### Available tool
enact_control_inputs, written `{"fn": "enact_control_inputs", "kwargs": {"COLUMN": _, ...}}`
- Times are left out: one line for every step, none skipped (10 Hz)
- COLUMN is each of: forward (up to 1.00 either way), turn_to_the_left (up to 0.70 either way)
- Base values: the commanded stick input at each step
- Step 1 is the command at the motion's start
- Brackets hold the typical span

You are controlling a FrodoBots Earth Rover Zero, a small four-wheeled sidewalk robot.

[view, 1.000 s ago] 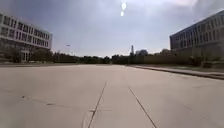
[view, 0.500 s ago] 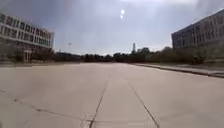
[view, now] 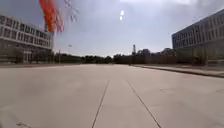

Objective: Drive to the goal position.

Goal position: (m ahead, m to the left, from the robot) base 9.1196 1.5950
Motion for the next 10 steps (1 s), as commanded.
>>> {"fn": "enact_control_inputs", "kwargs": {"forward": 0.70, "turn_to_the_left": -0.02}}
{"fn": "enact_control_inputs", "kwargs": {"forward": 0.70, "turn_to_the_left": -0.02}}
{"fn": "enact_control_inputs", "kwargs": {"forward": 0.70, "turn_to_the_left": -0.02}}
{"fn": "enact_control_inputs", "kwargs": {"forward": 0.70, "turn_to_the_left": -0.02}}
{"fn": "enact_control_inputs", "kwargs": {"forward": 0.70, "turn_to_the_left": -0.02}}
{"fn": "enact_control_inputs", "kwargs": {"forward": 0.70, "turn_to_the_left": -0.02}}
{"fn": "enact_control_inputs", "kwargs": {"forward": 0.70, "turn_to_the_left": -0.02}}
{"fn": "enact_control_inputs", "kwargs": {"forward": 0.70, "turn_to_the_left": -0.02}}
{"fn": "enact_control_inputs", "kwargs": {"forward": 0.70, "turn_to_the_left": -0.02}}
{"fn": "enact_control_inputs", "kwargs": {"forward": 0.70, "turn_to_the_left": -0.02}}
